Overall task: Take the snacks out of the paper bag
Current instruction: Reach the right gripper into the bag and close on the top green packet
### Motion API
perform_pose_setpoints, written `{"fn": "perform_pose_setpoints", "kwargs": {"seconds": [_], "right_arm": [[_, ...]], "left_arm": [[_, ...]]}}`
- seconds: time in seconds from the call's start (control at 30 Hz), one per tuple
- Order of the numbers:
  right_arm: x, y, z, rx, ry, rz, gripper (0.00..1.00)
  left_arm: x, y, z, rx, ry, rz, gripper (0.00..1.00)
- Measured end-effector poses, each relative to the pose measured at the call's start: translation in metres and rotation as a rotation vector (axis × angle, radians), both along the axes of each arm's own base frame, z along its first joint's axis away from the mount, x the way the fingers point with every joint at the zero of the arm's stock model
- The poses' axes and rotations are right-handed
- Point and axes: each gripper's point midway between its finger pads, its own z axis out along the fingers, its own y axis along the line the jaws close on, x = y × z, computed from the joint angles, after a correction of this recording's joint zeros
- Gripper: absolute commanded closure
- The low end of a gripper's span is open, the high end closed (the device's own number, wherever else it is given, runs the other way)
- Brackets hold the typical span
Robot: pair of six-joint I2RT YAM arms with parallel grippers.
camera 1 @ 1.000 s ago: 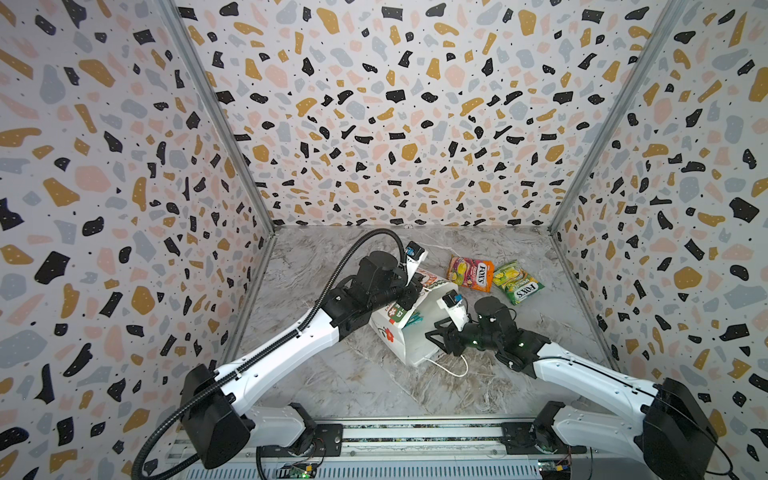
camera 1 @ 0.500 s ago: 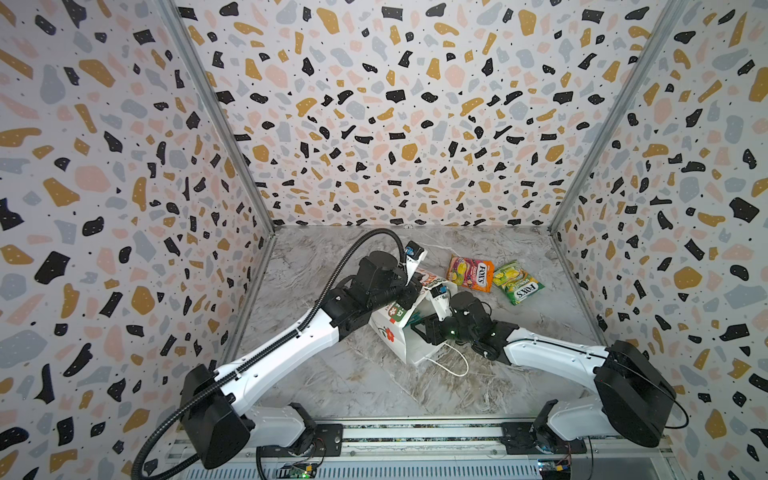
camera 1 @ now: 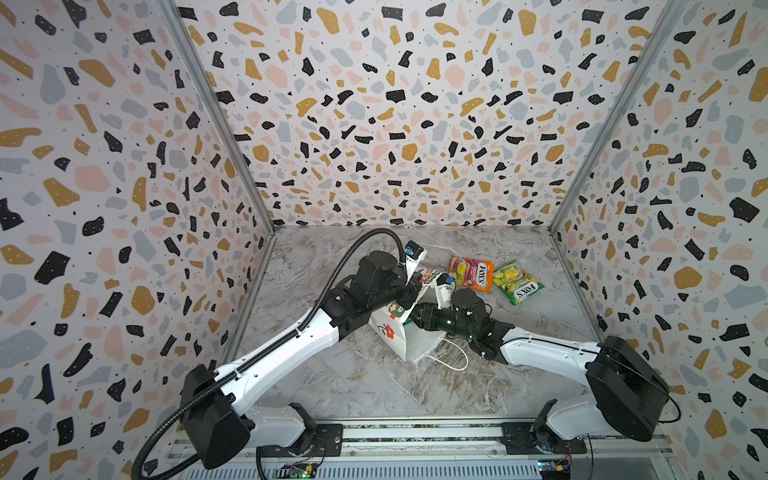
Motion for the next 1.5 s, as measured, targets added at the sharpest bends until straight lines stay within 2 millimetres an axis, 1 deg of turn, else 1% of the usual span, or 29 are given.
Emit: {"fn": "perform_pose_setpoints", "kwargs": {"seconds": [0.1,0.3,0.37,0.67,0.83,1.03,1.13,1.3,1.4,1.5], "right_arm": [[0.004,0.003,-0.006,0.02,0.046,-0.02,0.57],[0.008,0.007,-0.024,0.025,0.122,-0.046,0.57],[0.01,0.009,-0.025,0.03,0.132,-0.05,0.57],[0.019,0.022,-0.015,0.068,0.13,-0.044,0.57],[0.022,0.024,-0.021,0.064,0.147,-0.05,0.57],[0.033,0.03,-0.03,0.064,0.174,-0.059,0.57],[0.041,0.029,-0.033,0.069,0.186,-0.07,0.59],[0.049,0.029,-0.039,0.071,0.201,-0.077,0.66],[0.051,0.031,-0.039,0.068,0.199,-0.073,0.75],[0.052,0.033,-0.037,0.063,0.189,-0.067,0.91]], "left_arm": [[0.0,0.0,0.0,0.0,0.0,-0.001,1.0],[-0.001,-0.001,0.0,0.0,0.0,-0.005,1.0],[-0.002,-0.002,0.0,0.0,0.0,-0.007,1.0],[-0.003,-0.003,0.0,0.0,0.0,-0.011,1.0],[-0.005,-0.005,0.0,0.001,0.0,-0.016,1.0],[-0.005,-0.005,0.0,0.003,-0.003,-0.017,1.0],[-0.005,-0.005,0.0,0.005,-0.005,-0.02,1.0],[-0.006,-0.006,0.0,0.007,-0.007,-0.019,1.0],[-0.005,-0.005,0.0,0.009,-0.008,-0.015,1.0],[-0.004,-0.004,0.0,0.013,-0.012,-0.004,1.0]]}}
